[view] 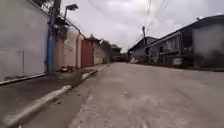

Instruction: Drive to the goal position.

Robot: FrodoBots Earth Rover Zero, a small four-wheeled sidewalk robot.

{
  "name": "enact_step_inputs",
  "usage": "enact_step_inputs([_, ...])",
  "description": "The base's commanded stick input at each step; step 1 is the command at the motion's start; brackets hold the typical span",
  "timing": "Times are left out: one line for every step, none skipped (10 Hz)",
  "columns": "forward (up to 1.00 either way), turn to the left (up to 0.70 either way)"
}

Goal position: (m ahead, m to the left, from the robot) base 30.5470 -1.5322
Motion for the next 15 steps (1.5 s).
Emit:
enact_step_inputs([1.0,-0.2])
enact_step_inputs([1.0,-0.36])
enact_step_inputs([1.0,-0.14])
enact_step_inputs([1.0,0.0])
enact_step_inputs([1.0,0.0])
enact_step_inputs([1.0,0.0])
enact_step_inputs([1.0,0.0])
enact_step_inputs([1.0,0.0])
enact_step_inputs([1.0,-0.01])
enact_step_inputs([1.0,-0.04])
enact_step_inputs([1.0,-0.01])
enact_step_inputs([1.0,0.0])
enact_step_inputs([1.0,-0.32])
enact_step_inputs([1.0,-0.36])
enact_step_inputs([1.0,0.0])
